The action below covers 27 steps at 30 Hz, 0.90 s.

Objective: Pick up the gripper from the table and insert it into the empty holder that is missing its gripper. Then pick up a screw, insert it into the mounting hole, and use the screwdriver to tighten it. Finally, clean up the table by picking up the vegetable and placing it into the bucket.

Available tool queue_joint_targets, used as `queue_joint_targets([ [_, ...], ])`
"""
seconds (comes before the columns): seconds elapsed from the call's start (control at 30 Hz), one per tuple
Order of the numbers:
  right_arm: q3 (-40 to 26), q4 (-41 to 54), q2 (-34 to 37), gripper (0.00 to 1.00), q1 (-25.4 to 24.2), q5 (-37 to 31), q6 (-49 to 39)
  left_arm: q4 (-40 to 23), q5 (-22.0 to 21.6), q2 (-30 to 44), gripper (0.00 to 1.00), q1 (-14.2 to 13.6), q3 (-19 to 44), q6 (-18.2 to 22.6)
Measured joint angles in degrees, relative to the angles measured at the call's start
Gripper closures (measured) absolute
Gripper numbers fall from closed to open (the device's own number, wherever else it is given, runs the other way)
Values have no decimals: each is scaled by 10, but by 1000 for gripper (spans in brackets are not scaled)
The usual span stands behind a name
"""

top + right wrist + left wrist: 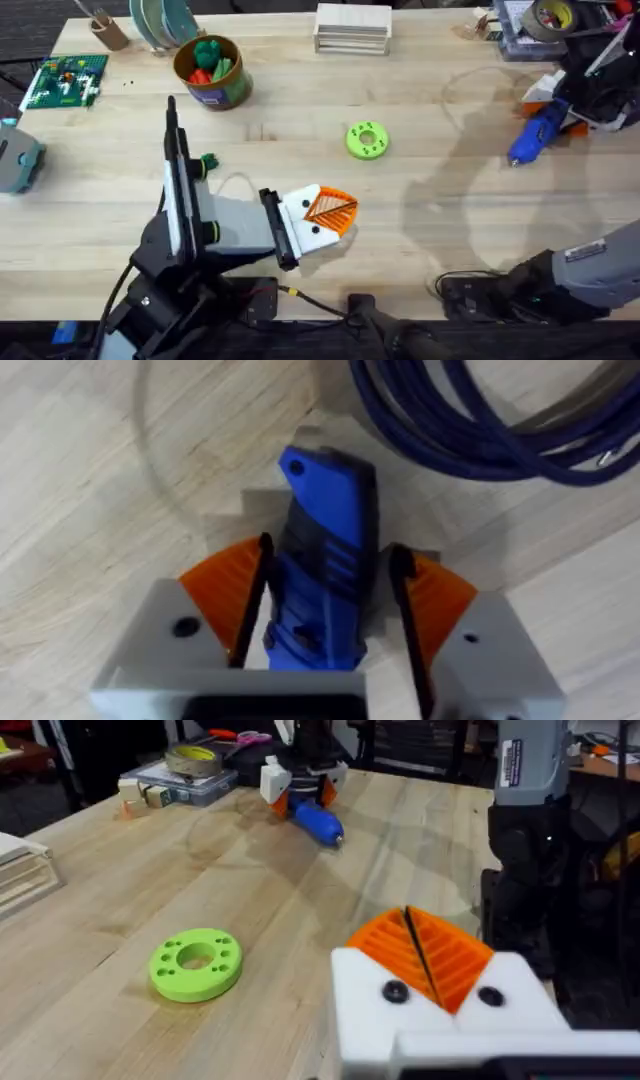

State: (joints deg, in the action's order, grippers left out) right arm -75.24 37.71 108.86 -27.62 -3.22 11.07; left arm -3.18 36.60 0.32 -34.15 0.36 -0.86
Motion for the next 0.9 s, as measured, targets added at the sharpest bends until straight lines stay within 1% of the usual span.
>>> queue_joint_targets([
  [0.07,0,0,0,230,0,0,0,0,0,0,997,0,0,0],
  [0.1,0,0,0,254,0,-1,0,0,0,0,997,0,0,0],
  [0.27,0,0,0,459,-2,-4,-2,0,0,0,997,0,0,0],
  [0.47,0,0,0,553,-2,-4,-3,0,0,0,997,0,0,0],
  [0.87,0,-2,0,906,-2,-5,-4,0,0,0,997,0,0,0],
  [0.9,0,-2,0,950,-2,-5,-4,0,0,0,997,0,0,0],
])
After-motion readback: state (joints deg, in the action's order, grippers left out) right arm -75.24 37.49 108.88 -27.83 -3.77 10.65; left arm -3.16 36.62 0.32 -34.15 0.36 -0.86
